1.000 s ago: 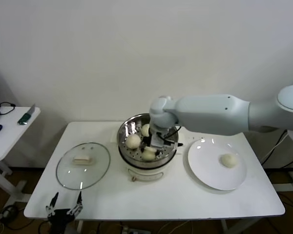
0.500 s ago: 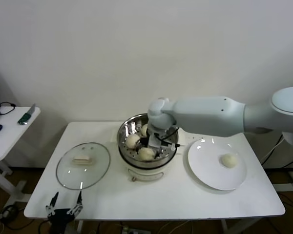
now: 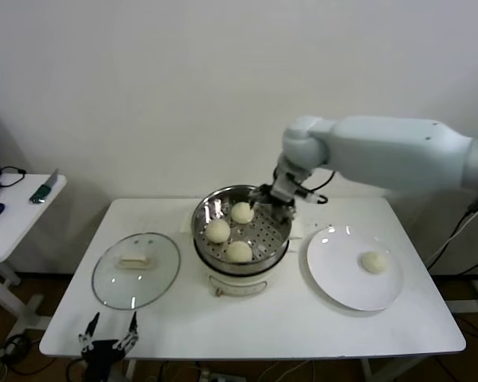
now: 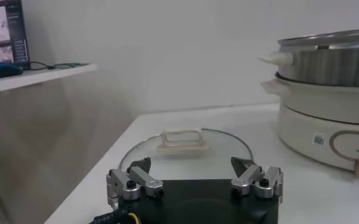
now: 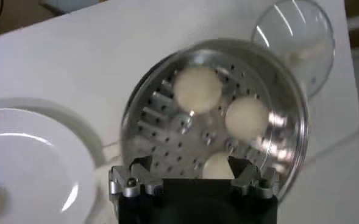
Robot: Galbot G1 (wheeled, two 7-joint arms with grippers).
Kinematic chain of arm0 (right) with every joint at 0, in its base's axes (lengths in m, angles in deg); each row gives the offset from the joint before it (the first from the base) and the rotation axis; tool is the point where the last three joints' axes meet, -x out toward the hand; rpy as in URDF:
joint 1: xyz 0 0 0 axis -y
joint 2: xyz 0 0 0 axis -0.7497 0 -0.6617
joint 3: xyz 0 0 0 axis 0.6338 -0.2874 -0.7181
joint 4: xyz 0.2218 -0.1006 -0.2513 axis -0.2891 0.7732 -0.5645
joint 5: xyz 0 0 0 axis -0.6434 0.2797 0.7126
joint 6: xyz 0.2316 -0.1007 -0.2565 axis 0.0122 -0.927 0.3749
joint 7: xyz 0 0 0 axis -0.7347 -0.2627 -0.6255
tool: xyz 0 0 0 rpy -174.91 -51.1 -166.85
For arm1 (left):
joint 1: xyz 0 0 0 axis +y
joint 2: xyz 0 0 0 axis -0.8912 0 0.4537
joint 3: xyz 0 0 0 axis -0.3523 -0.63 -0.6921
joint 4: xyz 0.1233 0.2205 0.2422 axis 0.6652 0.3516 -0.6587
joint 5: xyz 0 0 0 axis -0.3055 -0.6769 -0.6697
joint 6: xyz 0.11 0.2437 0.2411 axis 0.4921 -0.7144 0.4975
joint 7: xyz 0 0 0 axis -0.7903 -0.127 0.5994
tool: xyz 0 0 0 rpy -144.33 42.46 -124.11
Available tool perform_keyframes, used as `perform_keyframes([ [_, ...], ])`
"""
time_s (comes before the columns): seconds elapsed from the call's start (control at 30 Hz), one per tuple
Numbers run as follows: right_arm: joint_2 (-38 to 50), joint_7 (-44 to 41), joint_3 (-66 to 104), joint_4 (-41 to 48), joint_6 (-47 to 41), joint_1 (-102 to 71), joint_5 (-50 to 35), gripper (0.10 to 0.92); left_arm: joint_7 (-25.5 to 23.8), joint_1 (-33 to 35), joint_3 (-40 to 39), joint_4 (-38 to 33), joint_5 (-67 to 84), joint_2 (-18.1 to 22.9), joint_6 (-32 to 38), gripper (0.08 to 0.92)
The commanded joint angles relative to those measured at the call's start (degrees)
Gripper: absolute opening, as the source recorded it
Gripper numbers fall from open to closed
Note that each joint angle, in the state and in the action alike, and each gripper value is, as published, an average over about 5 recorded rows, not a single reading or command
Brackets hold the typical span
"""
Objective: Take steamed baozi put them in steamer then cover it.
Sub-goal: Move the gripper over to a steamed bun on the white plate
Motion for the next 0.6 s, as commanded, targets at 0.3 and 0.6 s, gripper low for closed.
perform_keyframes([
  [0.3, 28.89, -3.97, -4.54, 5.88, -15.03, -6.48, -7.02, 0.823, -0.38, -0.57, -0.30, 0.83, -0.41, -0.33, 0.03, 0.823],
  [0.6, 25.76, -4.46, 15.55, 18.32, -13.13, -28.50, 1.21, 0.823, -0.51, -0.46, 0.09, 1.20, -0.85, 0.52, 0.04, 0.823],
])
